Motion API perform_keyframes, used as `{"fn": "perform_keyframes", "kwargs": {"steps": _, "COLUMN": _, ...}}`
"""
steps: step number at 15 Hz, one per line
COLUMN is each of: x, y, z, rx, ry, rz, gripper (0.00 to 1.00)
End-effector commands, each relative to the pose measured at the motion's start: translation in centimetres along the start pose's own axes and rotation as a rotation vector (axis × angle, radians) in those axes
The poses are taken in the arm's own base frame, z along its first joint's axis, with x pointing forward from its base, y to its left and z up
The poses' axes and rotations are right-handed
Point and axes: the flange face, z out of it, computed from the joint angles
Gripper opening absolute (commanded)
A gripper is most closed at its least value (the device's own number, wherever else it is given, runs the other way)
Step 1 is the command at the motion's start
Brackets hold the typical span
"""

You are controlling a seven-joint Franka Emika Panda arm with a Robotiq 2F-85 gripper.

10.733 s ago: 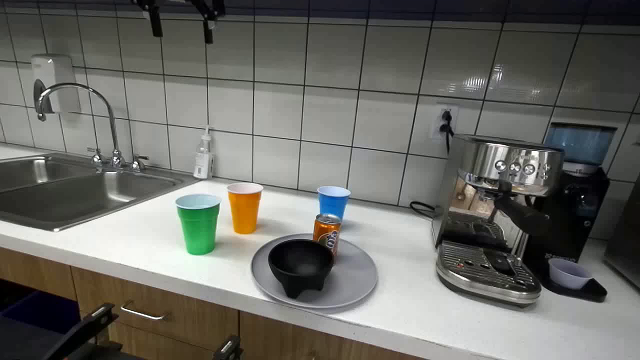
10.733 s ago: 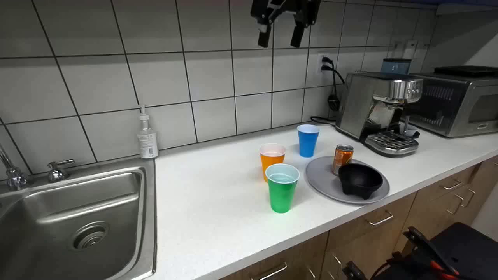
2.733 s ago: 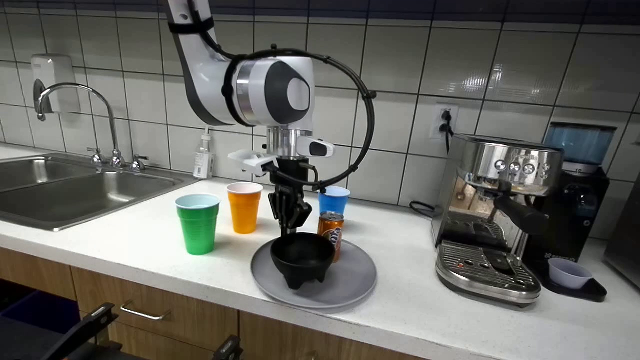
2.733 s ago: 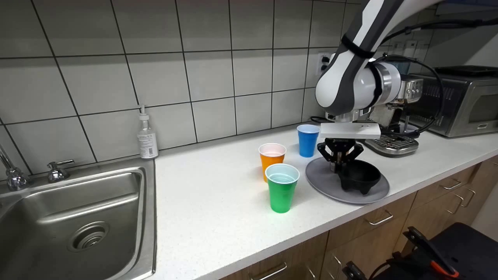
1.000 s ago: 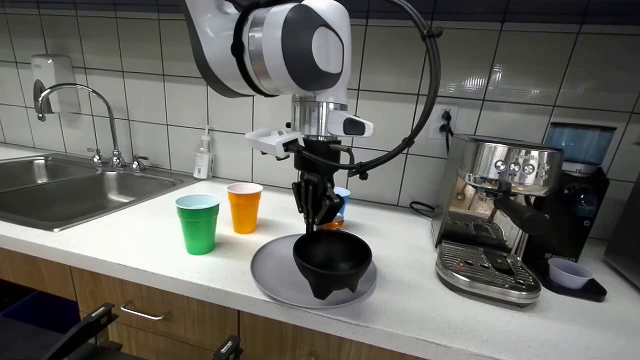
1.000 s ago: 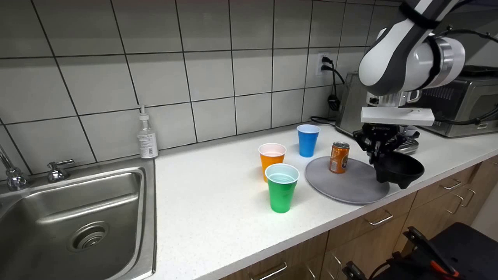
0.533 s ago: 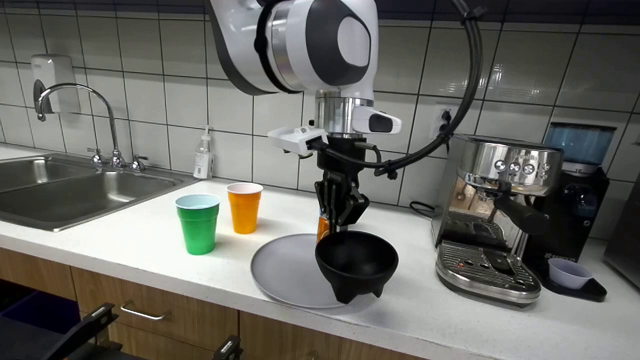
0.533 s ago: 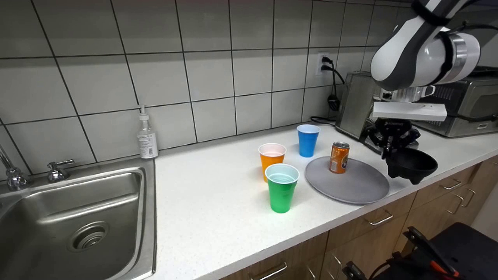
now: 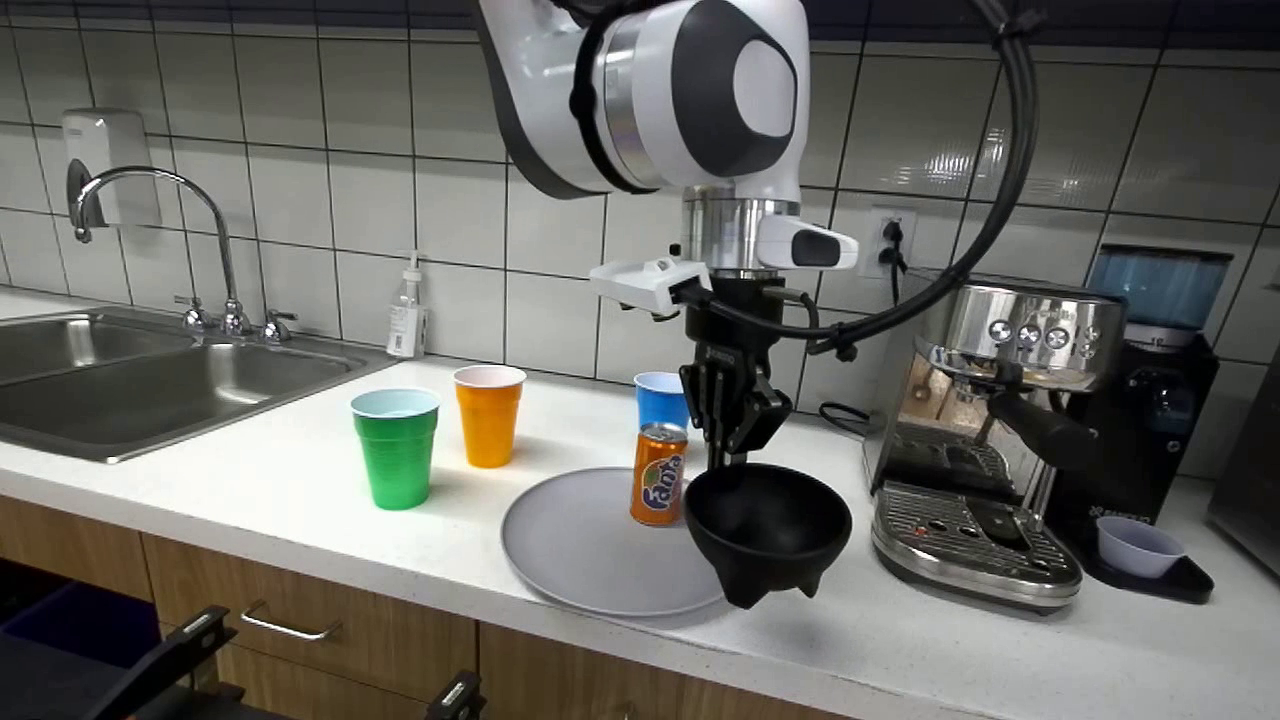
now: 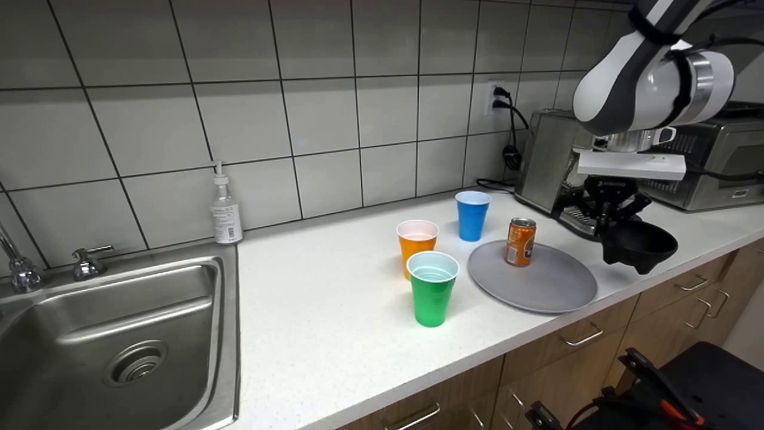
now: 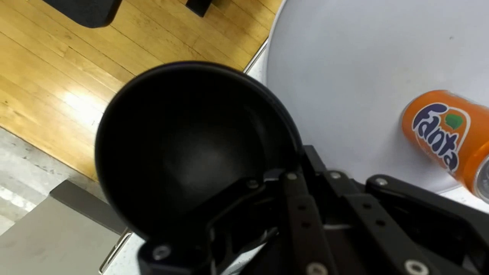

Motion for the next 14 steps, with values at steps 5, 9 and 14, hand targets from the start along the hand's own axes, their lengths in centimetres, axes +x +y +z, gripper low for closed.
{"fn": "perform_keyframes", "kwargs": {"steps": 5, "x": 4.4, "y": 0.3, "z": 1.6, "rx": -0.02, "ry": -0.02, "rz": 0.066, "gripper": 0.02}}
{"fn": "perform_keyframes", "kwargs": {"steps": 9, "x": 6.1, "y": 0.7, "z": 2.5, "rx": -0.021, "ry": -0.024, "rz": 0.112, "gripper": 0.02}}
{"fn": "perform_keyframes", "kwargs": {"steps": 14, "x": 7.8, "y": 1.3, "z": 3.4, "rx": -0.027, "ry": -0.024, "rz": 0.155, "gripper": 0.02}}
